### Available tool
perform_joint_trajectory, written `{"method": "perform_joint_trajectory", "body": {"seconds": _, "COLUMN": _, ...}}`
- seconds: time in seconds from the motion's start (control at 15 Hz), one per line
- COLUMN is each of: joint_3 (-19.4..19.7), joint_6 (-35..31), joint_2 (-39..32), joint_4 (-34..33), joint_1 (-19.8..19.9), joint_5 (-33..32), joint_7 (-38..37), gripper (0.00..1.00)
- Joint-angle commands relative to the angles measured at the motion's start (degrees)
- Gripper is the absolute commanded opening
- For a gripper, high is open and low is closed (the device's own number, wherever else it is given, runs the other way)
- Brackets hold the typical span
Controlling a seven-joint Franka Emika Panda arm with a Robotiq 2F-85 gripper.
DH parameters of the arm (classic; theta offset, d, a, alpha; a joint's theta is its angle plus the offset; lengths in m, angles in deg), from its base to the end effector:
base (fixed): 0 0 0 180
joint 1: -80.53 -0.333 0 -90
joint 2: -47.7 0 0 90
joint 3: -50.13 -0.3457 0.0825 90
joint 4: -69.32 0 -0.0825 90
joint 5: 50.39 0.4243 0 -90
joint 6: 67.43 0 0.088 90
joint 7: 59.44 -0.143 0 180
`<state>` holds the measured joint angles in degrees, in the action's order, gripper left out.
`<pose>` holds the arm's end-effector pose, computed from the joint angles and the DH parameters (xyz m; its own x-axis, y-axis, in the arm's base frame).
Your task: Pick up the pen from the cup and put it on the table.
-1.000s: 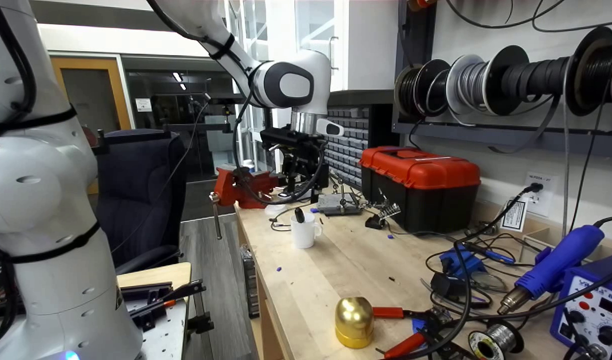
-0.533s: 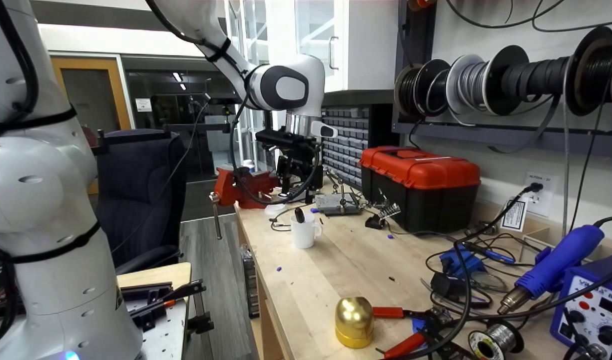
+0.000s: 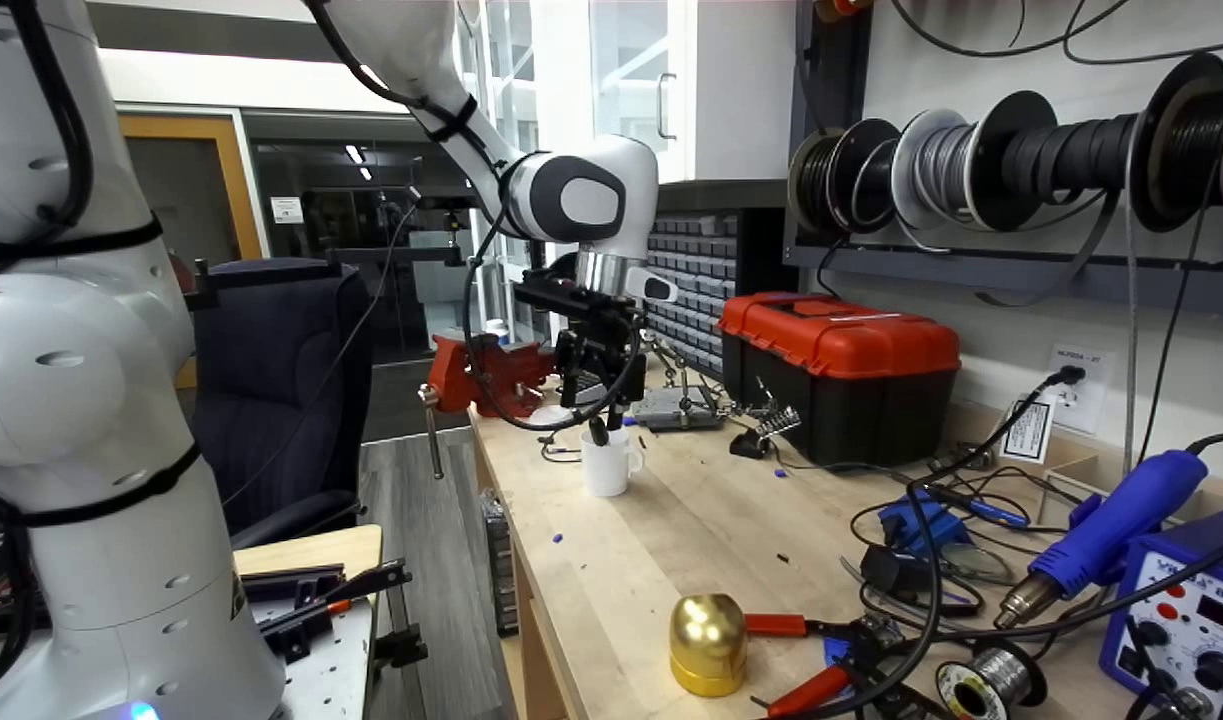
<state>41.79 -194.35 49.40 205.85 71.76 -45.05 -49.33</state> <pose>0.4752 0.1520 0.2866 0.9061 0.4036 -0.1265 0.3954 -0.9145 -0.0852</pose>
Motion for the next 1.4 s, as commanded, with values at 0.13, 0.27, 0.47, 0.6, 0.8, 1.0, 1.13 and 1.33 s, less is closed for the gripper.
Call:
{"method": "perform_joint_trajectory", "body": {"seconds": 0.13, "joint_3": 0.46, "joint_6": -1.15, "joint_2": -1.34, "joint_4": -0.2, "joint_1": 0.47, "joint_5": -0.51, "joint_7": 0.88, "gripper": 1.0}}
{"method": "perform_joint_trajectory", "body": {"seconds": 0.27, "joint_3": 0.59, "joint_6": -1.42, "joint_2": -1.77, "joint_4": -0.27, "joint_1": 0.53, "joint_5": -0.18, "joint_7": 1.5, "gripper": 1.0}}
{"method": "perform_joint_trajectory", "body": {"seconds": 0.47, "joint_3": 0.72, "joint_6": -2.35, "joint_2": -2.28, "joint_4": -0.25, "joint_1": 0.61, "joint_5": 0.0, "joint_7": 2.99, "gripper": 1.0}}
{"method": "perform_joint_trajectory", "body": {"seconds": 0.6, "joint_3": 0.75, "joint_6": -2.95, "joint_2": -3.0, "joint_4": -0.5, "joint_1": 0.75, "joint_5": 0.37, "joint_7": 3.98, "gripper": 1.0}}
{"method": "perform_joint_trajectory", "body": {"seconds": 0.8, "joint_3": 0.68, "joint_6": -4.11, "joint_2": -4.0, "joint_4": -0.72, "joint_1": 1.02, "joint_5": 0.69, "joint_7": 5.28, "gripper": 1.0}}
{"method": "perform_joint_trajectory", "body": {"seconds": 1.0, "joint_3": 0.61, "joint_6": -5.14, "joint_2": -5.03, "joint_4": -1.18, "joint_1": 1.21, "joint_5": 0.77, "joint_7": 5.84, "gripper": 1.0}}
{"method": "perform_joint_trajectory", "body": {"seconds": 1.13, "joint_3": 0.52, "joint_6": -5.77, "joint_2": -5.64, "joint_4": -1.6, "joint_1": 1.27, "joint_5": 0.91, "joint_7": 6.53, "gripper": 1.0}}
{"method": "perform_joint_trajectory", "body": {"seconds": 1.33, "joint_3": 0.35, "joint_6": -6.19, "joint_2": -6.33, "joint_4": -2.33, "joint_1": 1.22, "joint_5": 0.33, "joint_7": 6.83, "gripper": 0.67}}
